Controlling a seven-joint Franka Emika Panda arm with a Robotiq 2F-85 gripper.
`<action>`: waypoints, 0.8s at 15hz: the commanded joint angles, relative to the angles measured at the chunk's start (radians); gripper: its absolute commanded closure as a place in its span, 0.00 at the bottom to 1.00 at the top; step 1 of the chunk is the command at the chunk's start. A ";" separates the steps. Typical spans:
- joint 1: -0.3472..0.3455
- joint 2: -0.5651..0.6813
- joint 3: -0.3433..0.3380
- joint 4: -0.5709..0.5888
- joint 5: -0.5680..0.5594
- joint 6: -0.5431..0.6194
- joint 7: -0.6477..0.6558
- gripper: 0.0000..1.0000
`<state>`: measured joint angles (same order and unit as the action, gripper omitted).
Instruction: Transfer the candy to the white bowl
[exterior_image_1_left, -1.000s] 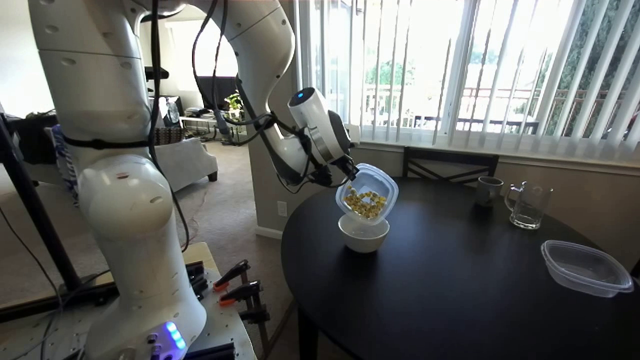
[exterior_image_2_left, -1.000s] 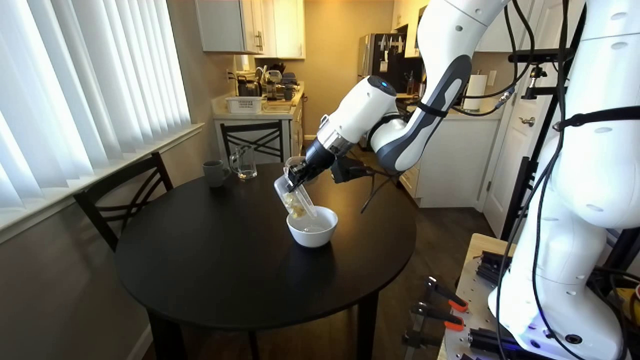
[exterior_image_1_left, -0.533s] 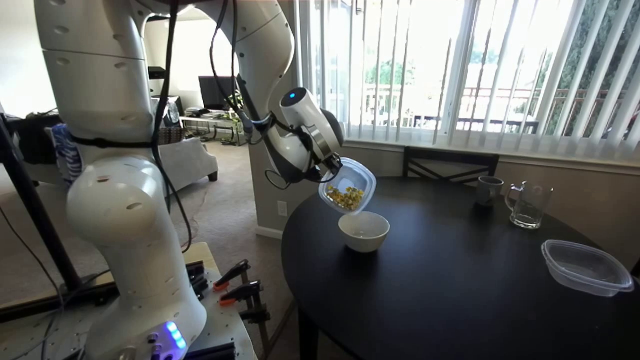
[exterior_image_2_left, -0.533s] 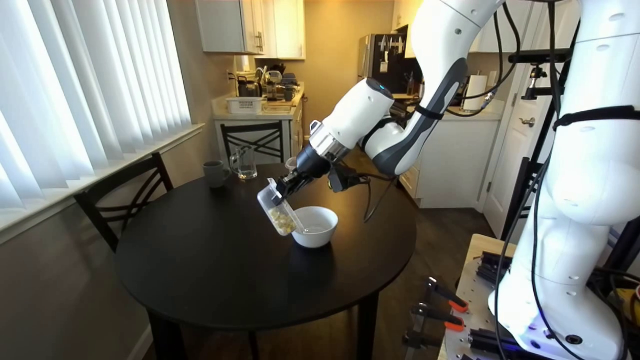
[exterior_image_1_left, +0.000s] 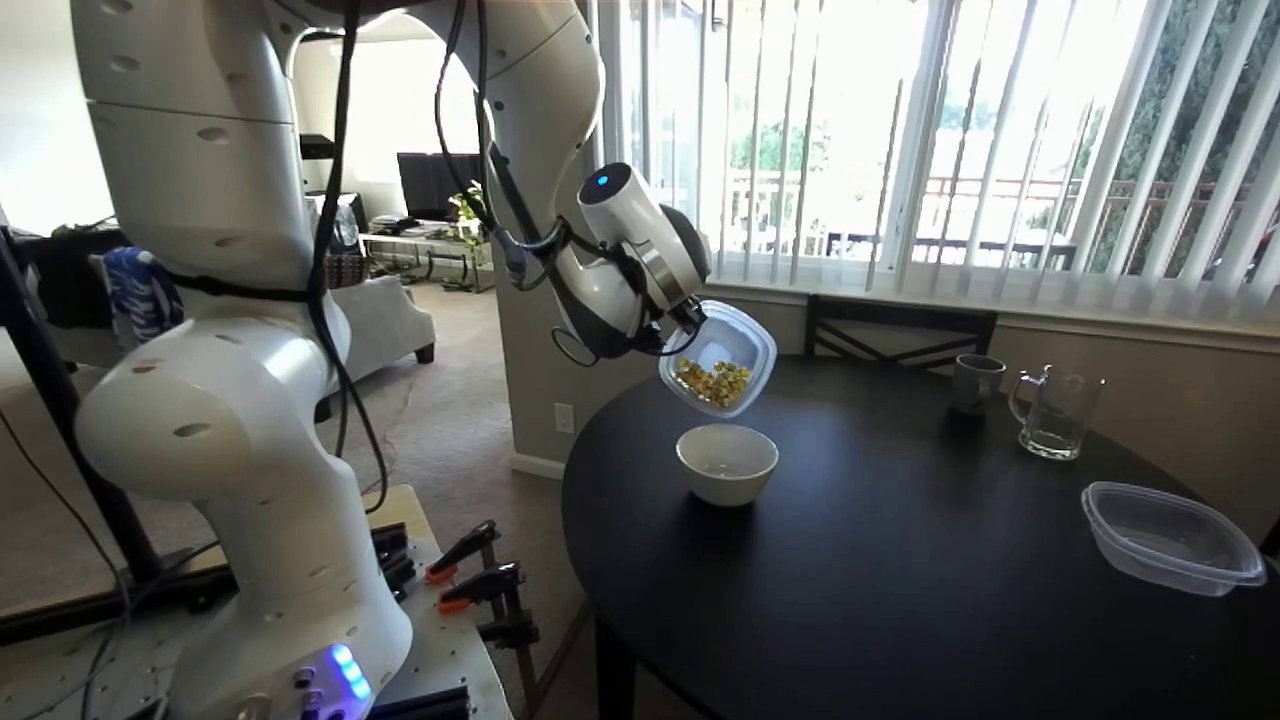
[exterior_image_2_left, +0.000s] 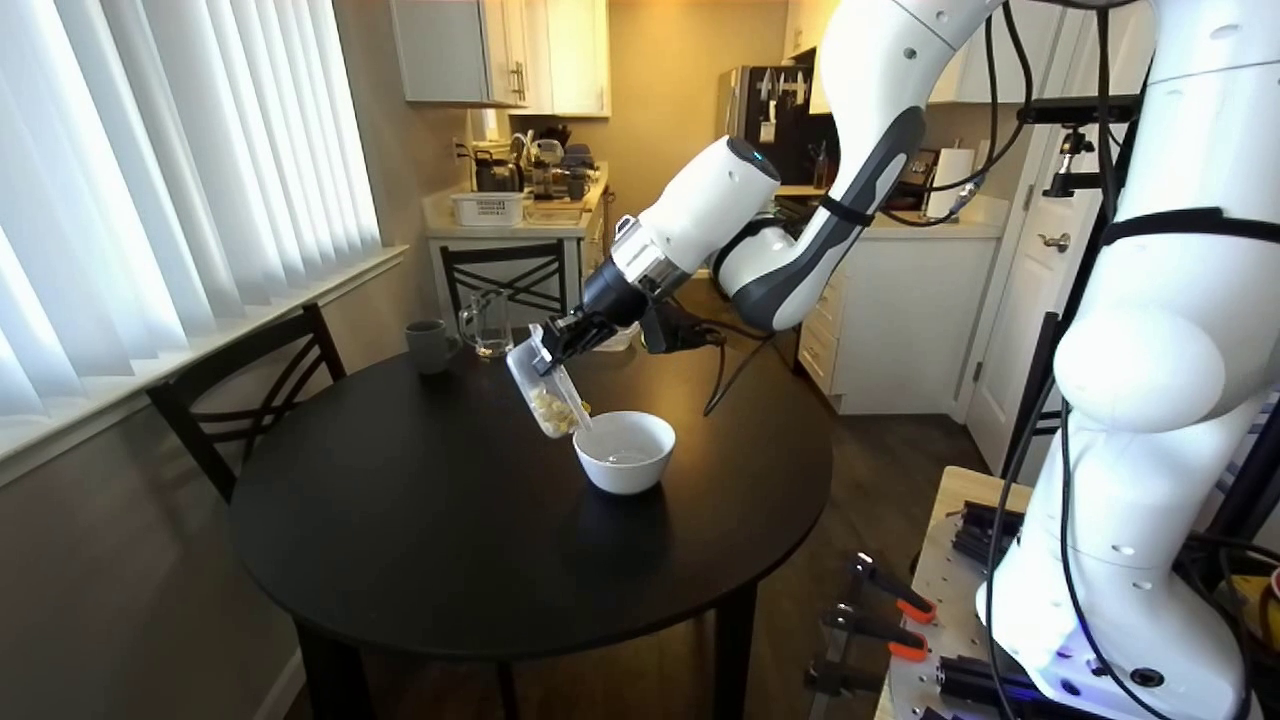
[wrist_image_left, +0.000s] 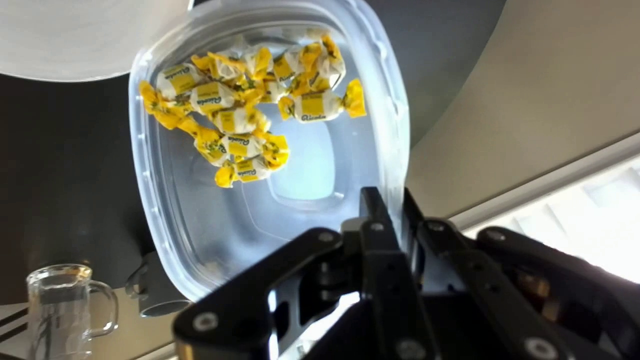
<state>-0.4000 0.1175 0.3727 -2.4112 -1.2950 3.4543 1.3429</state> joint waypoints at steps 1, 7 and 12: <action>-0.072 -0.029 0.000 -0.039 -0.019 0.000 0.019 0.98; -0.251 0.010 0.163 -0.030 -0.055 0.000 0.062 0.98; -0.597 0.118 0.528 0.038 -0.051 -0.001 0.047 0.98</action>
<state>-0.8011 0.1665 0.7056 -2.4111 -1.3115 3.4539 1.3588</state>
